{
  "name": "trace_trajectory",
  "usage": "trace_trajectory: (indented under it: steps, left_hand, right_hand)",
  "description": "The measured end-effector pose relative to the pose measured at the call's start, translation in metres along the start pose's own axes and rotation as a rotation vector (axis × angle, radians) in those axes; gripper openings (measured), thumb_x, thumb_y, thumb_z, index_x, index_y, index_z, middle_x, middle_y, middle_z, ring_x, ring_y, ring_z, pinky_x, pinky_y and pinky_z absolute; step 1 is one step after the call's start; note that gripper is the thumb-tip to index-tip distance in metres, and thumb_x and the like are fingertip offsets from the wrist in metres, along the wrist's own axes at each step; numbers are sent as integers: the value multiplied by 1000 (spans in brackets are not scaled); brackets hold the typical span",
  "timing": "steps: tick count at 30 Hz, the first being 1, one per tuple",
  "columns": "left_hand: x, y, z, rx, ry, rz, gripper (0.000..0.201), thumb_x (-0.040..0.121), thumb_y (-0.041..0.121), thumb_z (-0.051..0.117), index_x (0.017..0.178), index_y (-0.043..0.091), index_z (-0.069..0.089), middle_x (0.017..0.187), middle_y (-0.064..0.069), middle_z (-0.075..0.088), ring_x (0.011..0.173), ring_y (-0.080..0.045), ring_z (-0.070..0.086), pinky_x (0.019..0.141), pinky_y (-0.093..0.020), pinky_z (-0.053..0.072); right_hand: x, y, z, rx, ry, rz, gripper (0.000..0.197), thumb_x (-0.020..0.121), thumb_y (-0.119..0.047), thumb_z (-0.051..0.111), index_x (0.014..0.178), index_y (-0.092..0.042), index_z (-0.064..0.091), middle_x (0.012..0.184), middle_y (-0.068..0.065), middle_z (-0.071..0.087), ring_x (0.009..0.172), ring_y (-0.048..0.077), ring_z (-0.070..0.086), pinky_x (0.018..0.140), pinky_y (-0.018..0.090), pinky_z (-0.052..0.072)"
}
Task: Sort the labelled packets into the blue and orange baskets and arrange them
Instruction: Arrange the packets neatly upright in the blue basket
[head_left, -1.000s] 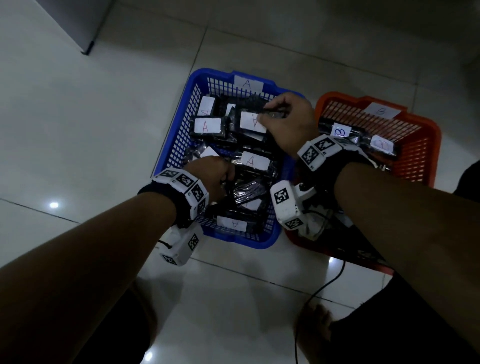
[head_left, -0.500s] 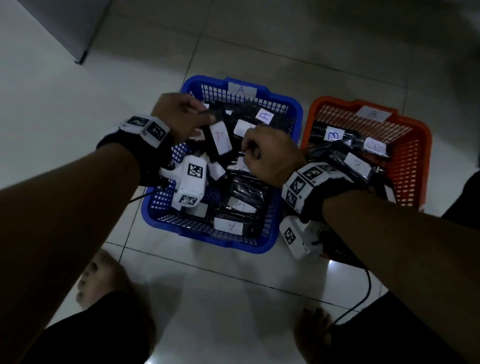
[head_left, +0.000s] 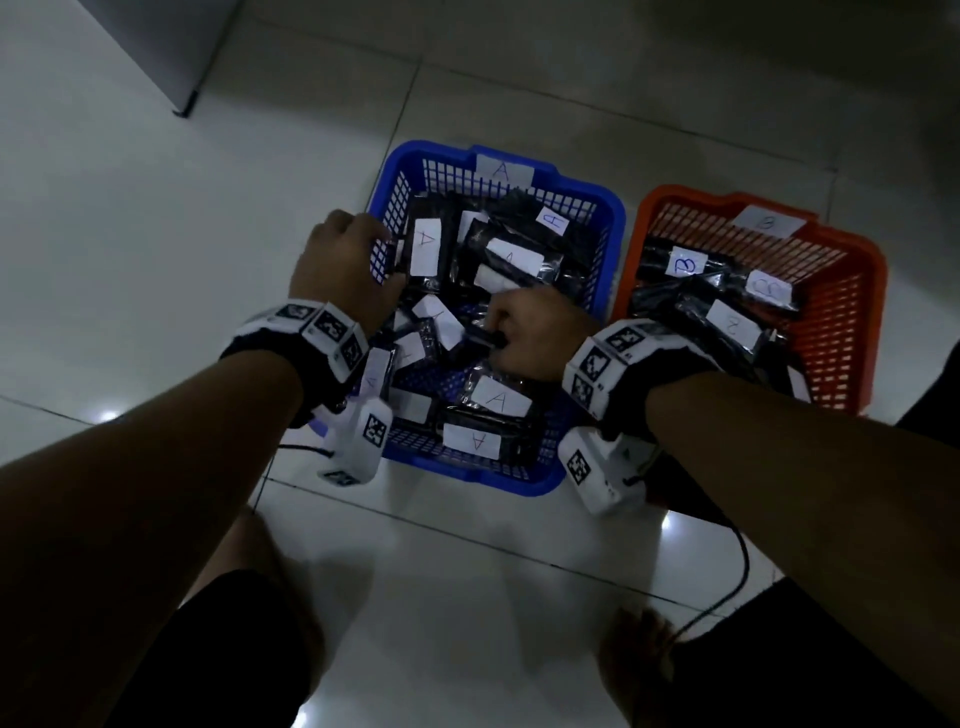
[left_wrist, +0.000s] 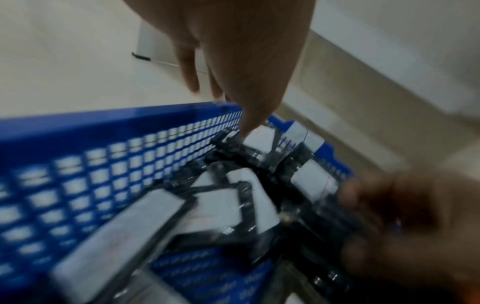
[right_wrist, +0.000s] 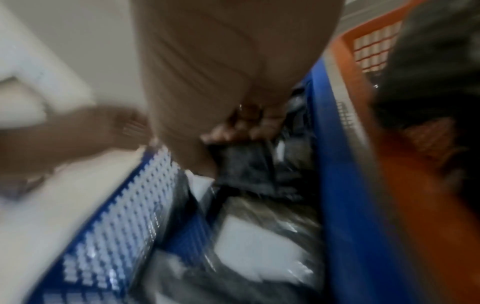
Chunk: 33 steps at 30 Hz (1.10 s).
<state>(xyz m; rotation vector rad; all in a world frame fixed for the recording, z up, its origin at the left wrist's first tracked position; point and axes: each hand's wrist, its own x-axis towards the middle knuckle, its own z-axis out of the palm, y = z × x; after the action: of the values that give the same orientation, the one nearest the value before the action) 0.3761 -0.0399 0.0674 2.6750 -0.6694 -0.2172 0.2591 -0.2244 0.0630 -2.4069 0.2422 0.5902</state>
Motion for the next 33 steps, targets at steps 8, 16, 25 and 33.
trace_trajectory:
  steps: [8,16,25,33]
  left_hand:
    - [-20,-16,8,-63,-142,-348,43,92,20,53,133,8,47,122,-20,60,107,-36,58,87,-35,46]
    - [-32,-17,15,-167,-113,-367,38,96,15,46,133,5,47,125,-22,59,105,-38,59,84,-34,46]
    - [-35,-22,17,-166,-103,-304,40,94,13,49,133,4,46,122,-22,58,103,-37,58,77,-30,43]
    - [-37,-15,6,56,-47,259,37,77,19,70,112,10,65,110,-14,60,101,-34,57,79,-45,51]
  right_hand:
    - [21,-15,-33,-80,626,-80,26,80,-15,65,103,-20,54,108,-4,53,90,13,54,68,28,45]
    - [23,-8,-5,-205,457,-52,18,84,-32,61,96,-20,59,103,-3,58,93,17,57,74,29,47]
    - [1,-39,42,-401,-335,-130,45,65,-59,77,88,-21,65,87,0,64,77,18,62,65,31,55]
    - [1,-30,50,-259,-412,-55,42,77,-31,78,105,-3,63,106,12,65,97,29,62,79,37,55]
